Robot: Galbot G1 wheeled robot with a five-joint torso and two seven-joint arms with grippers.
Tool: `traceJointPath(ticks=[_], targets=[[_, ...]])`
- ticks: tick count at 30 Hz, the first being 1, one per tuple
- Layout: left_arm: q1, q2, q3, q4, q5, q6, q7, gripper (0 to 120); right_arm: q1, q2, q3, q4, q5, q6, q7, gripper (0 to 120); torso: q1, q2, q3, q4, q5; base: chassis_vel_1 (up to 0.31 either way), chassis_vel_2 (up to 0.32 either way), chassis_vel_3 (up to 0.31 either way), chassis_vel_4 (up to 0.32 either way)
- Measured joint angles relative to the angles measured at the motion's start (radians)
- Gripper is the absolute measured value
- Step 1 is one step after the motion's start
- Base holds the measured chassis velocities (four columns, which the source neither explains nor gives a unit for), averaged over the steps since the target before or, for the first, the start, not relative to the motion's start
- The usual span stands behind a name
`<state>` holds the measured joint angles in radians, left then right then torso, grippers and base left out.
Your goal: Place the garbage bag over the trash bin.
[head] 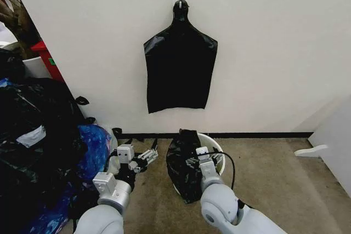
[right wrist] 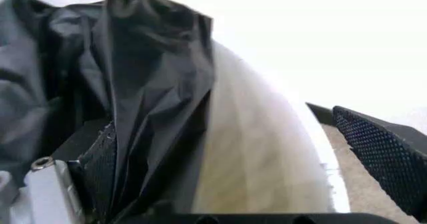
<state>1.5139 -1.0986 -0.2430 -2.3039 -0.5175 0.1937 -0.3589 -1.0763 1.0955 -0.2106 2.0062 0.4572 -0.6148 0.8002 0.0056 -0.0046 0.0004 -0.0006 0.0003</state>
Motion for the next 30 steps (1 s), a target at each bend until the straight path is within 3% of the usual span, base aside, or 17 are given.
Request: traceJointPath(ticks=[5, 11, 20, 24, 30], targets=[[-0.015, 0.004, 0.007, 0.016, -0.002, 0.0, 0.0, 100, -0.011, -0.013, 0.009, 0.0, -0.013, 0.033, -0.027, 97, 0.0, 0.0, 0.0, 0.0, -0.0002, 0.0, 0.0, 0.0, 0.0], [-0.041, 0.015, 0.029, 0.05, -0.003, 0.0, 0.0, 100, -0.014, 0.0, 0.007, -0.012, -0.004, 0.069, -0.043, 75, 0.0, 0.0, 0.0, 0.0002, -0.0001, 0.0, 0.0, 0.0, 0.0], [-0.162, 0.071, 0.078, 0.208, -0.077, 0.016, -0.02, 100, 0.001, -0.023, 0.019, -0.026, 0.026, 0.099, -0.053, 40, 0.0, 0.0, 0.0, 0.0, -0.0003, 0.0, 0.0, 0.0, 0.0], [-0.189, 0.084, 0.085, 0.23, -0.087, 0.027, -0.021, 100, -0.001, -0.026, 0.021, -0.028, 0.034, 0.104, -0.052, 30, 0.0, 0.0, 0.0, 0.0, -0.0001, 0.0, 0.0, 0.0, 0.0], [-0.247, 0.114, 0.125, 0.254, -0.139, 0.077, -0.022, 100, -0.006, -0.039, 0.026, -0.018, 0.063, 0.114, -0.041, 4, 0.0, 0.0, 0.0, 0.0, -0.0001, 0.0, 0.0, 0.0, 0.0]])
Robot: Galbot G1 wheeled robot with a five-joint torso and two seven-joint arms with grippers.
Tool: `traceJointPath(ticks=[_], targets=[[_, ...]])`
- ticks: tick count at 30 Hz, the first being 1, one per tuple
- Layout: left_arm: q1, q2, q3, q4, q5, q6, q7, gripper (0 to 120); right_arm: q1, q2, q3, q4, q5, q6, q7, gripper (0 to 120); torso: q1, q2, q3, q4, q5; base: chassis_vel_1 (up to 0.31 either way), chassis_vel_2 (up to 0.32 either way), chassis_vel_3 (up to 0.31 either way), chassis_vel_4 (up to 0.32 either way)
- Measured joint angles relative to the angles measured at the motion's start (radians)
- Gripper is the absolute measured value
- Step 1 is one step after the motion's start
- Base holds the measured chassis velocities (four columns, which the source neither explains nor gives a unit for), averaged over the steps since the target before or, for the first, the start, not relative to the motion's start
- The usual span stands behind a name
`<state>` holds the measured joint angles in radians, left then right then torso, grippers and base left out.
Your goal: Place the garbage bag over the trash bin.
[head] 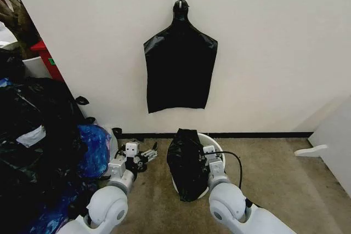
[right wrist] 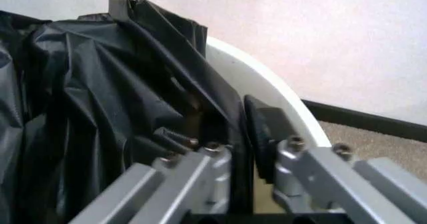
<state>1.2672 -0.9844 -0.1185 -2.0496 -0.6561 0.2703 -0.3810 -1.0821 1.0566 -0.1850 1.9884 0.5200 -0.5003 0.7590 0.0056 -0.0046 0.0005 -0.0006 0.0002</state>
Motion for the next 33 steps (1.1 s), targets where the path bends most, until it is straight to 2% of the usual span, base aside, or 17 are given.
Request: traceJointPath(ticks=[1, 4, 5, 9, 18, 23, 33], targets=[[-0.008, 0.004, 0.011, -0.003, -0.025, 0.019, -0.002, 100, 0.0, -0.002, 0.001, 0.001, 0.001, 0.001, 0.0, 0, 0.0, 0.0, 0.0, 0.0, 0.0, 0.0, 0.0, 0.0, 0.0], [-0.025, 0.008, 0.036, -0.014, -0.093, 0.063, -0.014, 100, 0.001, -0.006, 0.001, 0.005, 0.006, 0.002, 0.0, 0, 0.0, 0.0, 0.0, 0.0, 0.0, 0.0, 0.0, 0.0, 0.0], [-0.041, 0.01, 0.056, -0.025, -0.166, 0.099, -0.027, 100, 0.002, -0.009, -0.001, 0.008, 0.013, 0.002, 0.0, 0, 0.0, 0.0, 0.0, -0.0001, 0.0, 0.0, 0.0, 0.0, 0.0], [-0.096, 0.013, 0.105, -0.035, -0.282, 0.152, -0.048, 100, 0.011, -0.01, -0.003, 0.007, 0.021, 0.003, -0.007, 0, 0.0, 0.0, 0.0, 0.0001, 0.0001, 0.0, 0.0, 0.0, 0.0], [-0.225, -0.019, 0.192, 0.014, -0.331, 0.248, -0.176, 100, 0.022, -0.015, -0.002, 0.003, 0.034, 0.015, -0.022, 0, 0.0, 0.0, 0.0, 0.0, 0.0001, 0.0, 0.0, 0.0, 0.0], [-0.291, -0.066, 0.257, 0.034, -0.381, 0.303, -0.283, 100, 0.013, -0.016, 0.0, 0.008, 0.053, 0.018, -0.022, 0, 0.0, 0.0, 0.0, -0.0002, 0.0001, 0.0, 0.0, 0.0, 0.0], [-0.353, -0.113, 0.336, 0.108, -0.392, 0.323, -0.381, 100, 0.014, -0.007, -0.001, 0.006, 0.076, 0.018, -0.016, 0, 0.0, 0.0, 0.0, 0.0, 0.0001, 0.0, 0.0, 0.0, 0.0]])
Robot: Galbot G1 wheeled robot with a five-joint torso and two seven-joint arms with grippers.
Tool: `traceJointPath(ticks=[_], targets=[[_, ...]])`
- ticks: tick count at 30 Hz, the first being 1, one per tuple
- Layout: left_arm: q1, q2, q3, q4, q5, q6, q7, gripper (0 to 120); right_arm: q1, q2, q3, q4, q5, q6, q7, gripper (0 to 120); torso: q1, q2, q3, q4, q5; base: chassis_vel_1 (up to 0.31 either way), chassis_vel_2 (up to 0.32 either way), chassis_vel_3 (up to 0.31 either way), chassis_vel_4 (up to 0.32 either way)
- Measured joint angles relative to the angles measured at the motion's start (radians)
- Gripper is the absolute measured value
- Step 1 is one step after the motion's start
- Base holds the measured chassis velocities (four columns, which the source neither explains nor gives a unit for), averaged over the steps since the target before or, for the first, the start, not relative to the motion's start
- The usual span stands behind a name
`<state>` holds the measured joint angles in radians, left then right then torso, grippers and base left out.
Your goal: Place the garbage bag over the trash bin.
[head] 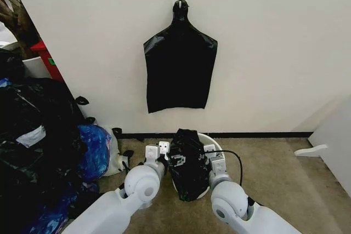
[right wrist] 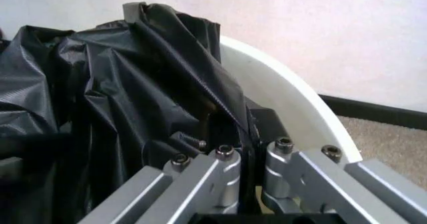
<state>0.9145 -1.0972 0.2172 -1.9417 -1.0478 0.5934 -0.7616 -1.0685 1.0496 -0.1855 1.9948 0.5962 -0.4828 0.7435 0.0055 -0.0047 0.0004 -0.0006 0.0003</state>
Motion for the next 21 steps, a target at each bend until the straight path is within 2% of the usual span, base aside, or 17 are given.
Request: traceJointPath(ticks=[7, 19, 21], targets=[[-0.04, -0.04, 0.036, 0.052, -0.014, 0.019, -0.039, 100, -0.002, 0.009, -0.002, -0.006, 0.01, -0.001, 0.007, 0, 0.0, 0.0, 0.0, 0.0, 0.0, 0.0, 0.0, 0.0, 0.0], [-0.053, -0.069, 0.049, 0.11, -0.022, 0.043, -0.102, 100, -0.008, 0.0, -0.002, -0.007, 0.029, -0.002, 0.015, 0, 0.0, 0.0, 0.0, 0.0001, 0.0003, 0.0, 0.0, 0.0, 0.0], [-0.061, -0.073, 0.057, 0.126, -0.019, 0.043, -0.101, 94, -0.009, -0.002, -0.004, -0.007, 0.03, -0.002, 0.014, 0, 0.0, 0.0, 0.0, 0.0001, 0.0003, 0.0, 0.0, 0.0, 0.0]])
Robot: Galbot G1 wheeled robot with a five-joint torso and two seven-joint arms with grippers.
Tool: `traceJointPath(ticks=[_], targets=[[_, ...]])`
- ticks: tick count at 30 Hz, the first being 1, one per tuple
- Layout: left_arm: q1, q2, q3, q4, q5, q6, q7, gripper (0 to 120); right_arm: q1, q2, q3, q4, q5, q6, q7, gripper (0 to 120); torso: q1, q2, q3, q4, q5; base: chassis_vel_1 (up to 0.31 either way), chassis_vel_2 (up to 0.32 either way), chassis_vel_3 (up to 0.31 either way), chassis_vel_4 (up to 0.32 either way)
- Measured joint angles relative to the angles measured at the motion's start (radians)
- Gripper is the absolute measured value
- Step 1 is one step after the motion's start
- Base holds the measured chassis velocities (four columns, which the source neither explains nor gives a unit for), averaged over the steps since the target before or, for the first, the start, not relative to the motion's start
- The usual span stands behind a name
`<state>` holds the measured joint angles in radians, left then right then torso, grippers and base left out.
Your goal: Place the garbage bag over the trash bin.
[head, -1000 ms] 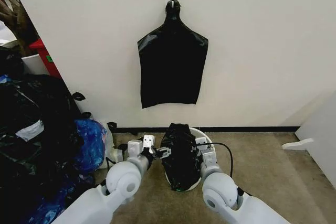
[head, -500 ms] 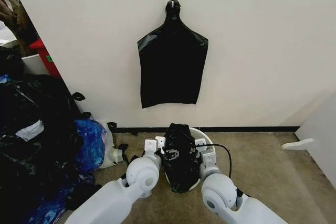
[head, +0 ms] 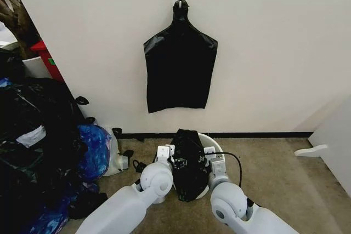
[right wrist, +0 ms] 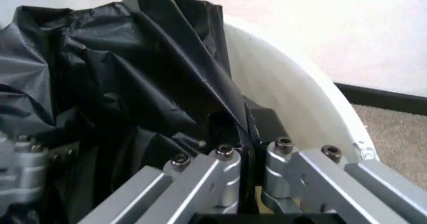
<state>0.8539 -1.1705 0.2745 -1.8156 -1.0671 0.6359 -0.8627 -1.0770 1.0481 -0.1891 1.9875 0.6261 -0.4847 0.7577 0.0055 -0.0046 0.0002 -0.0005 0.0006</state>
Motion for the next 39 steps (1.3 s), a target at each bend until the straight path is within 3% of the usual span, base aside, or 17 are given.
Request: traceJointPath(ticks=[24, 32, 39], targets=[[0.019, 0.002, 0.032, -0.01, -0.036, -0.007, -0.024, 7, 0.0, -0.032, 0.009, 0.028, 0.009, 0.013, 0.002, 0, 0.0, 0.0, 0.0, -0.0001, -0.0003, 0.0, 0.0, 0.0, 0.0], [0.037, -0.003, 0.042, -0.04, 0.0, -0.101, -0.029, 3, -0.007, -0.047, 0.019, 0.083, 0.01, 0.023, 0.004, 0, 0.0, 0.0, 0.0, 0.0, -0.0004, 0.0, 0.0, 0.0, 0.0], [0.059, 0.018, 0.013, -0.106, 0.061, -0.206, -0.009, 3, -0.018, -0.098, 0.038, 0.221, 0.032, 0.019, 0.026, 0, 0.0, 0.0, 0.0, -0.0005, -0.0005, 0.0, 0.0, 0.0, 0.0]])
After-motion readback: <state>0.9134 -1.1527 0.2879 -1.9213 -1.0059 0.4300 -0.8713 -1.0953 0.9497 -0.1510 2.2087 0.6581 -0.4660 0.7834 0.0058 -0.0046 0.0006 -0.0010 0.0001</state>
